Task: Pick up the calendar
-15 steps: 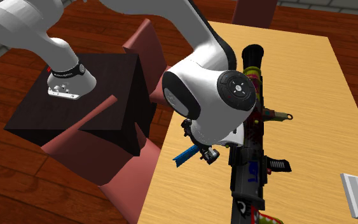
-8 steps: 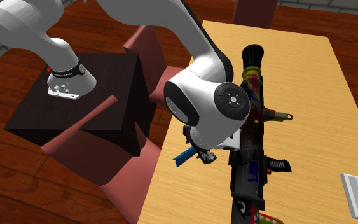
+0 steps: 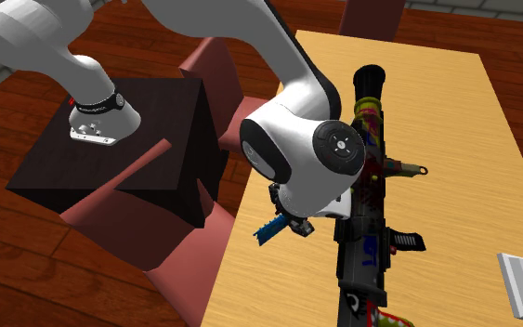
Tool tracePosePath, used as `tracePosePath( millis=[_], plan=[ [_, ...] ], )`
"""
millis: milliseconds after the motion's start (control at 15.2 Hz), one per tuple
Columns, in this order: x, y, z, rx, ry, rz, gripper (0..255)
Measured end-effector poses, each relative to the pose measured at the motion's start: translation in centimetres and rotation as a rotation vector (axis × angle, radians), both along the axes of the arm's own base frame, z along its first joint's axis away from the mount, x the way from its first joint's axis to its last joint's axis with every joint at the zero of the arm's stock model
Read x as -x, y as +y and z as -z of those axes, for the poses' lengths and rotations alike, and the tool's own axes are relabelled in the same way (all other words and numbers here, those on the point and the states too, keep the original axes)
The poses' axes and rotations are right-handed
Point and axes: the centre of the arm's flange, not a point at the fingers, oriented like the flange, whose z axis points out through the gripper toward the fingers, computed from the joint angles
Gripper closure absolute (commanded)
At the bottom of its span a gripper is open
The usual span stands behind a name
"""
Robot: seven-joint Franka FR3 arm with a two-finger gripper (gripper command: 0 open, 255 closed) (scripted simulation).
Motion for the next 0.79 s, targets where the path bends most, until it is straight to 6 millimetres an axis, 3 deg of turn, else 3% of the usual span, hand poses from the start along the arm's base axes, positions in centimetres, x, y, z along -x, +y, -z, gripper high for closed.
tracePosePath(
  millis=[264, 792],
  plan=[
    [0.2, -0.1, -0.9, 0.001, 0.001, 0.000, 255],
    [0.2, -0.3, -5.0, 0.001, 0.001, 0.000, 255]
  ],
)
